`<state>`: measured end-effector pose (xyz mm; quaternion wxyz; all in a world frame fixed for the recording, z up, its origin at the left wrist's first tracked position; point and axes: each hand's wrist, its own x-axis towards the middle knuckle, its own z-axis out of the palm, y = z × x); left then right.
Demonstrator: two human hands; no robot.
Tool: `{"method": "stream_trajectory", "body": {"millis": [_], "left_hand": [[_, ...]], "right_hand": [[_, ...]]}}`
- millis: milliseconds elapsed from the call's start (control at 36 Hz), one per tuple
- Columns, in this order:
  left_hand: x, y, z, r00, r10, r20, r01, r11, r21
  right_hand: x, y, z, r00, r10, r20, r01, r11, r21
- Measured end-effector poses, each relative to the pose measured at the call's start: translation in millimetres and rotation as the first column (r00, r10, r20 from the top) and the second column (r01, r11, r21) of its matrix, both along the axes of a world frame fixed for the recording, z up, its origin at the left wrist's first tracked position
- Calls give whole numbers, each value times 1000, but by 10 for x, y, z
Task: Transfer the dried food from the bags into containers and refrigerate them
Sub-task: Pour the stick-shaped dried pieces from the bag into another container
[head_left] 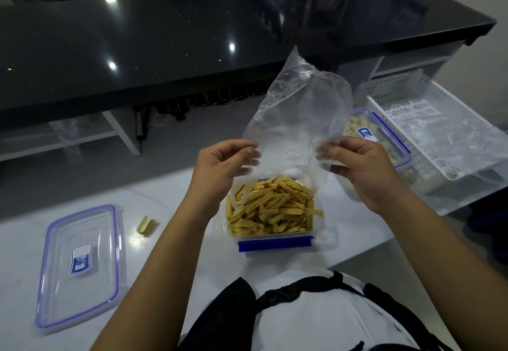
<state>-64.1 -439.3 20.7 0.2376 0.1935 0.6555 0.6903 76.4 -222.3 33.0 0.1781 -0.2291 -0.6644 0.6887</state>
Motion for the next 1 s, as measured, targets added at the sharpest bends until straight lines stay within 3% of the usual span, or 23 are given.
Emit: {"method": "stream_trajectory", "body": {"millis": [417, 583, 694, 750, 806, 1000], "left_hand": [[-36, -170, 332, 989, 83, -122, -67, 990, 125], [41, -180, 346, 984, 129, -121, -129, 992, 2], [123, -220, 406, 950, 151, -274, -135, 988, 76], [147, -156, 406, 955, 123, -270, -105, 991, 81], [193, -31, 369, 972, 99, -213, -91, 995, 48], [421, 459, 184, 968, -21, -250, 30, 999, 32]], "right_hand": [[-122, -10, 369, 988, 65, -140, -52, 994, 94], [-117, -55, 386, 1000, 12, -25, -8, 989, 147], [29, 33, 597, 987, -35, -158, 77, 961, 267], [36, 69, 586, 996, -51, -79, 71, 959, 276], [83, 116, 533, 993, -113, -11, 113, 976, 188], [462, 517, 474, 978, -207, 26, 198, 959, 204]]}}
